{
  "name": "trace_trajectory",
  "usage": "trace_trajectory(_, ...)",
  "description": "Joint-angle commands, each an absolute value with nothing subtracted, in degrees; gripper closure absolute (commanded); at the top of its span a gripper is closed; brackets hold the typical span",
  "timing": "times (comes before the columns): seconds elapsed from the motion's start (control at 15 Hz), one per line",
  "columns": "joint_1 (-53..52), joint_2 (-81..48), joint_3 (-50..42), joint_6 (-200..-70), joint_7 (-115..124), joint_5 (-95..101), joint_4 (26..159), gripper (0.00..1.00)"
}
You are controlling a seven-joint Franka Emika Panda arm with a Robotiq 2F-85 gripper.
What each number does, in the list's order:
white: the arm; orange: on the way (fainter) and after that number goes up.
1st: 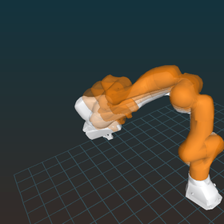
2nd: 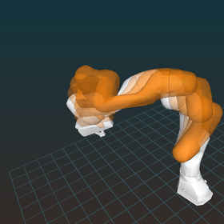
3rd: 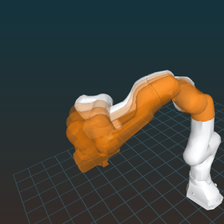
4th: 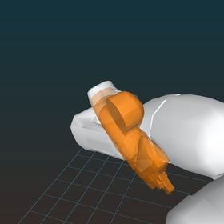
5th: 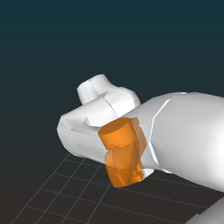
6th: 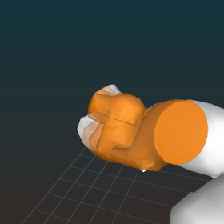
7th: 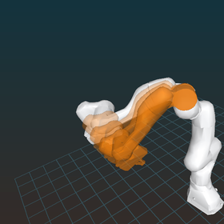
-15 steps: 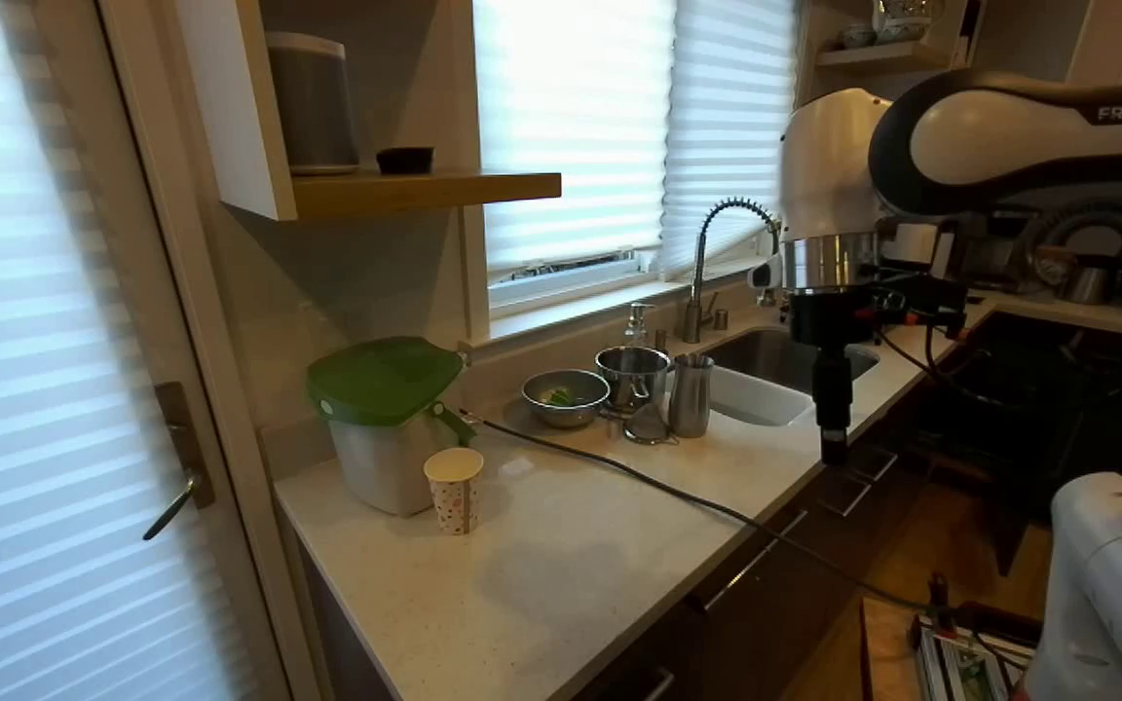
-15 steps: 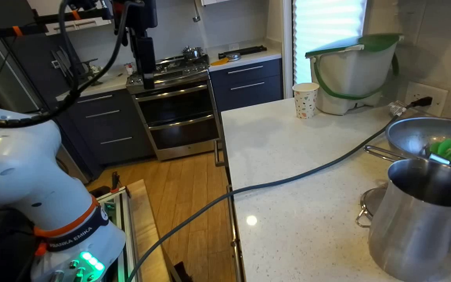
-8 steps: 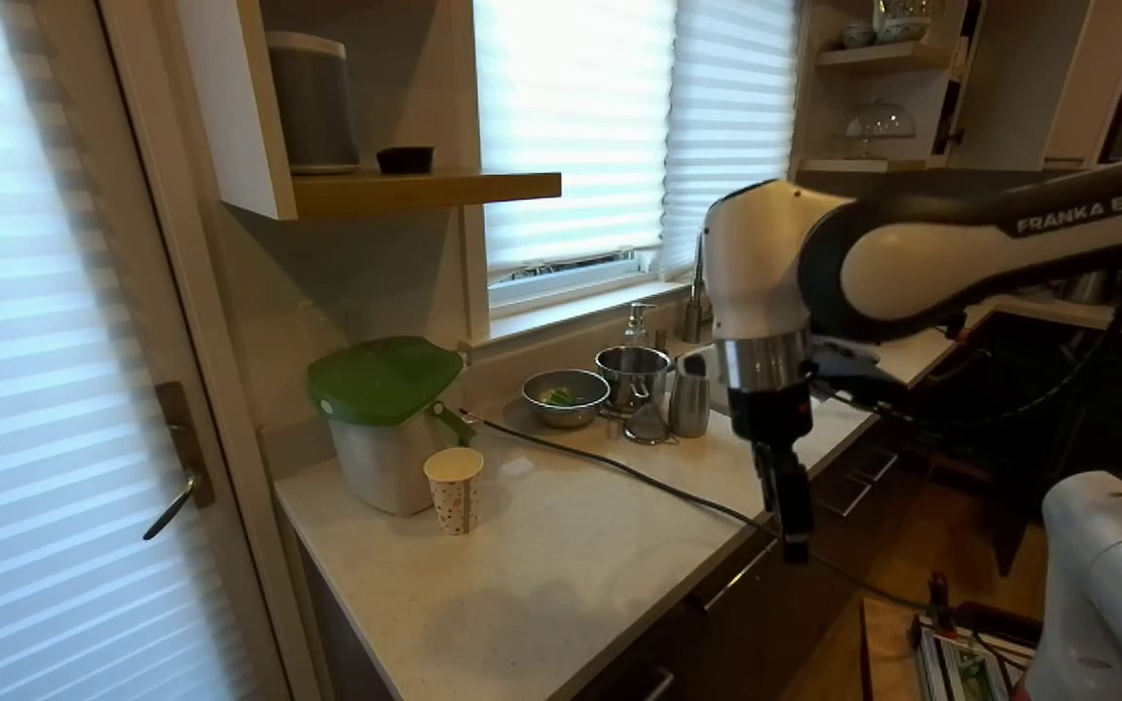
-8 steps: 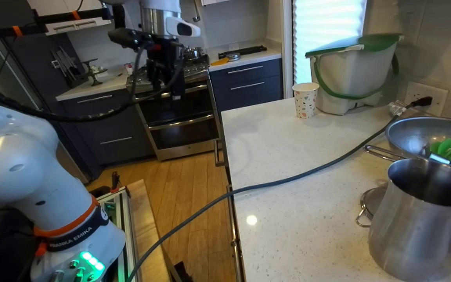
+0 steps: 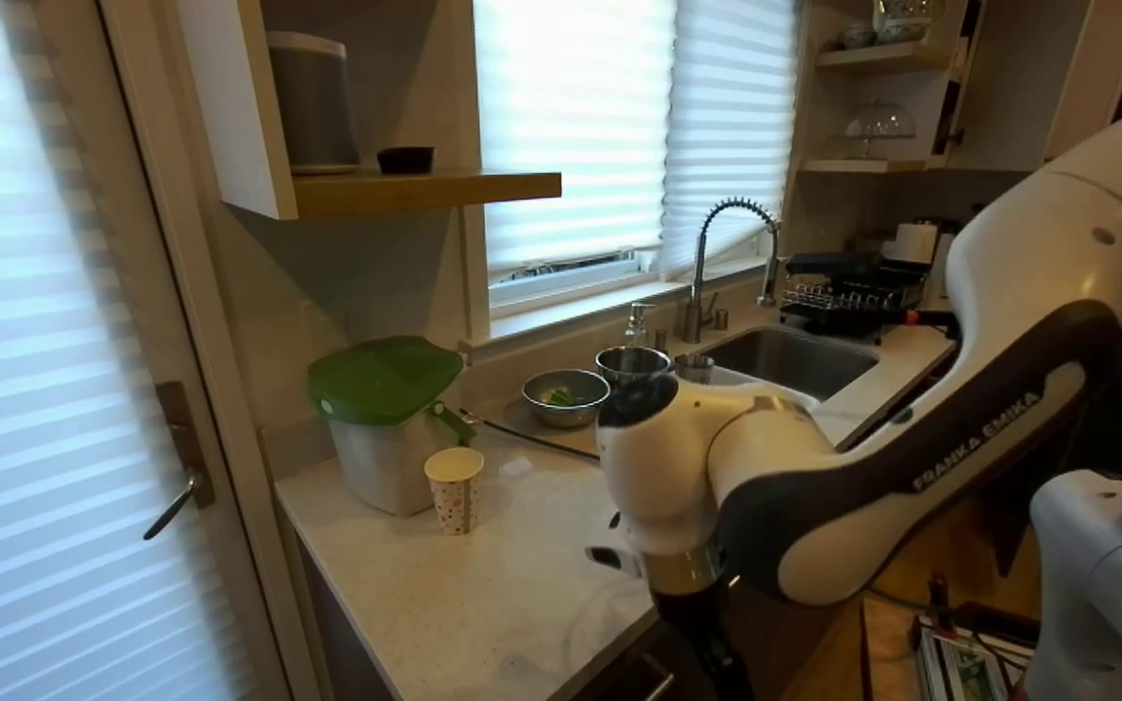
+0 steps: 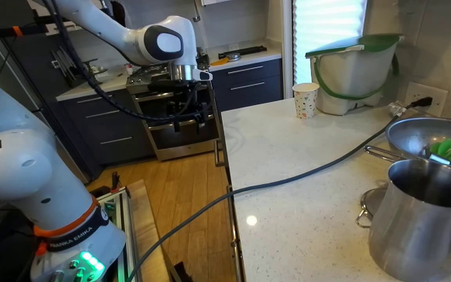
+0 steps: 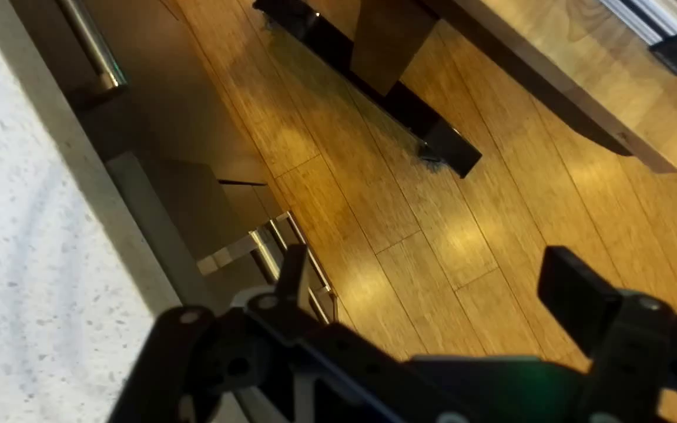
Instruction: Pull open the top left cabinet drawer
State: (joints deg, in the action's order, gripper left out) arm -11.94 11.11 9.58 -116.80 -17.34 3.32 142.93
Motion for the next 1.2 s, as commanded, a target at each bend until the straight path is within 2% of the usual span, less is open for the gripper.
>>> trace_trajectory(0.0, -12.2, 8.9, 10.0, -117.9, -17.7, 4.6, 142.7, 0.0)
trace_trajectory(0.33, -12.3, 4.8, 10.6, -119.0, -18.8, 5.7, 141.3, 0.0)
trace_trajectory(1.13, -12.5, 4.1, 11.7, -142.8, -21.0, 16.3, 151.4, 0.0)
